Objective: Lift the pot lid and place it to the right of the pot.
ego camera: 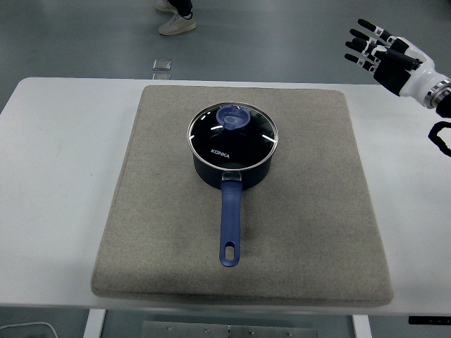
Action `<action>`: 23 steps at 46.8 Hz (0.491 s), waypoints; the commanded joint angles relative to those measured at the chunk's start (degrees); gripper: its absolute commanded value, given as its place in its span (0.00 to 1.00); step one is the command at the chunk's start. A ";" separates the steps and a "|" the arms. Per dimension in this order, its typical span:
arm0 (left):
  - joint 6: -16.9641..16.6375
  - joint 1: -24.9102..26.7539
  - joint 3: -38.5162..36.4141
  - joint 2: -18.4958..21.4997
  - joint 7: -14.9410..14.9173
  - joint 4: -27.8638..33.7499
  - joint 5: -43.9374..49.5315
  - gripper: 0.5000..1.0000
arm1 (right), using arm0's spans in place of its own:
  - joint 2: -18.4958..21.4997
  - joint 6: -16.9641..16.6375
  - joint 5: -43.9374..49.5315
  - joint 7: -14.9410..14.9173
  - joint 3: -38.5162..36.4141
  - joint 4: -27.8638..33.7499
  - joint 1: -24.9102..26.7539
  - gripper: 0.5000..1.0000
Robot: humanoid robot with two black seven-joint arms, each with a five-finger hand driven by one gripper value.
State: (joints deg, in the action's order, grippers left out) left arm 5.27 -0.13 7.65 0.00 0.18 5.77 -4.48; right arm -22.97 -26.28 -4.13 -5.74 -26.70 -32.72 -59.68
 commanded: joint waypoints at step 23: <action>0.00 0.04 0.00 0.00 0.00 0.03 0.00 1.00 | -3.23 -5.80 17.13 -1.73 0.07 -1.38 -3.24 0.81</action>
State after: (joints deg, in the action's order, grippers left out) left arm 5.27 -0.11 7.65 0.00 0.17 5.77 -4.48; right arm -25.92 -31.18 11.18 -7.41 -26.69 -34.00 -62.37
